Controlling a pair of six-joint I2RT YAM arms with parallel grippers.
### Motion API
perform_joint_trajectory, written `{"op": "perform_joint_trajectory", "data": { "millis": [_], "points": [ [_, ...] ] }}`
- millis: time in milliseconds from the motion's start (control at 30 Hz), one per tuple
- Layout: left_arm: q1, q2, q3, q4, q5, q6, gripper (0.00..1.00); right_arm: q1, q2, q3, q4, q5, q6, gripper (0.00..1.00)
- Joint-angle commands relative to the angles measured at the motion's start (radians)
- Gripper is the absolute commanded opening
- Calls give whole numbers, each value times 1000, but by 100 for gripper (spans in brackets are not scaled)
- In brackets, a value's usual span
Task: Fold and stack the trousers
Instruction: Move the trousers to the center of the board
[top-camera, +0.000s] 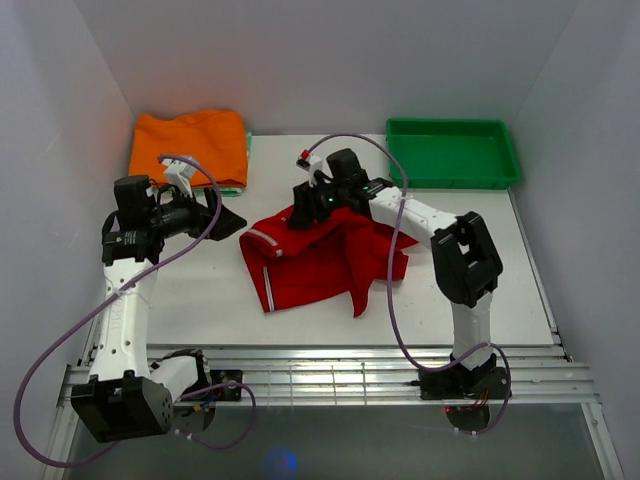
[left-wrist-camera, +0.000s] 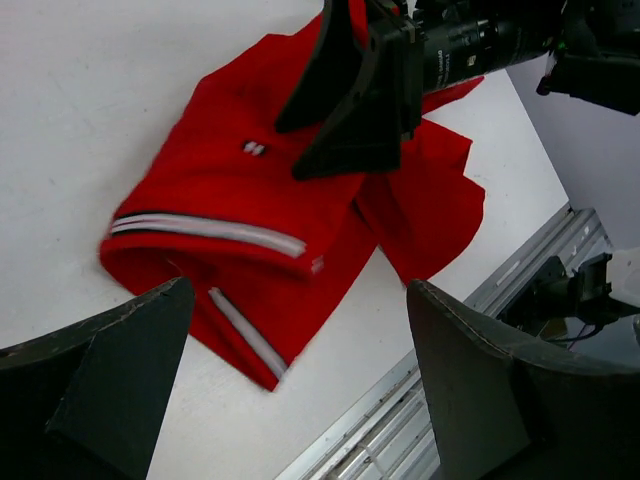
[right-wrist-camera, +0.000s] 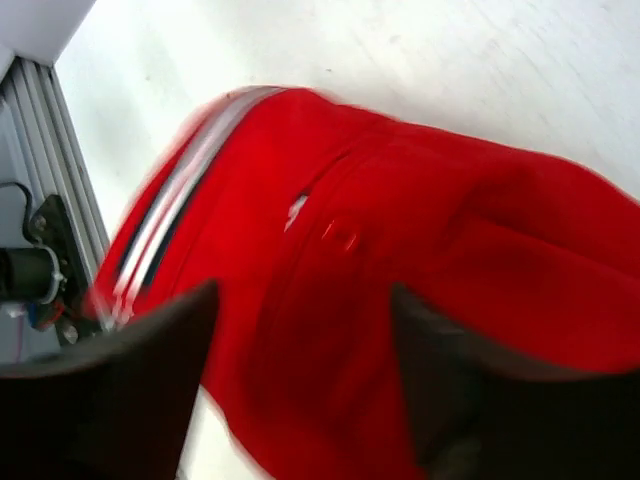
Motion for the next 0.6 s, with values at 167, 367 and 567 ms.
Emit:
{"op": "perform_joint_trajectory", "data": {
  "millis": [167, 367, 567],
  "points": [
    [25, 16, -57, 64, -202, -132, 98, -35, -69, 287, -96, 79, -162, 95],
    [18, 184, -51, 28, -93, 47, 98, -81, -204, 215, -462, 177, -517, 92],
    [-92, 168, -83, -73, -109, 577, 98, -81, -362, -102, -588, 319, -744, 73]
  ]
}}
